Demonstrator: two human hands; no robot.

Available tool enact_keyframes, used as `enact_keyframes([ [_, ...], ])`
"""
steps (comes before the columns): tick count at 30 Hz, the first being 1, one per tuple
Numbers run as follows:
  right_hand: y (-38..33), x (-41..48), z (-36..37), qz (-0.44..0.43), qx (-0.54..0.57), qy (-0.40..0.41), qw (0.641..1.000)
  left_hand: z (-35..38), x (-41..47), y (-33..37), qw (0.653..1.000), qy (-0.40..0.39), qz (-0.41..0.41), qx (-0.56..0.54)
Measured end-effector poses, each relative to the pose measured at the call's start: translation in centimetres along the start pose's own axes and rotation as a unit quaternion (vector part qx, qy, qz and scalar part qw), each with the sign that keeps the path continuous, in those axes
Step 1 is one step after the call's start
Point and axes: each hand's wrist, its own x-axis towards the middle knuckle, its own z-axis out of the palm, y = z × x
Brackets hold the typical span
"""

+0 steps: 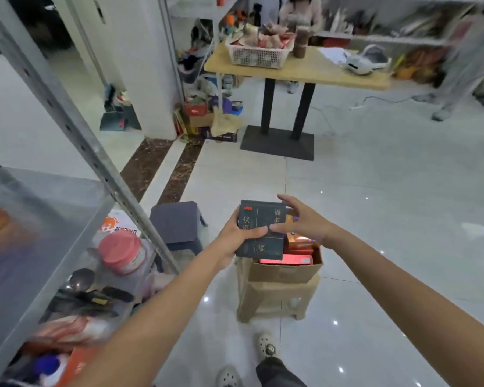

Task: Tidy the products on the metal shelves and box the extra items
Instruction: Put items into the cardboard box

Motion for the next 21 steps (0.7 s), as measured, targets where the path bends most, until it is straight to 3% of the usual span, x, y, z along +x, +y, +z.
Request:
enact_keyframes([
  [3, 4.4, 0.8, -1.4, 0.064, 0.025, 0.087, 0.994, 1.2, 2.7, -1.7, 0.996, 0.033, -0.065, -0.05],
  [6, 8.9, 2.5, -2.8, 0.066, -0.142, 0.165, 0.974, 1.8, 5.6, -3.0, 0.989, 0.058, -0.125, -0.058],
  [9, 12.9, 5.1, -3.7, 0.097, -0.376, 0.122, 0.913, 2.6, 9.1, -4.4, 0.981, 0.075, -0.17, -0.05],
  [11, 15.4, 7.2, -4.0, 0.108, -0.45, 0.08, 0.883, 3.2, 11.7, -5.4, 0.976, 0.083, -0.195, -0.053],
  [21, 23.0, 13.1, -3.9, 0.06, -0.51, -0.026, 0.857, 3.3, 20.4, -10.8, 0.962, 0.115, -0.245, 0.047],
])
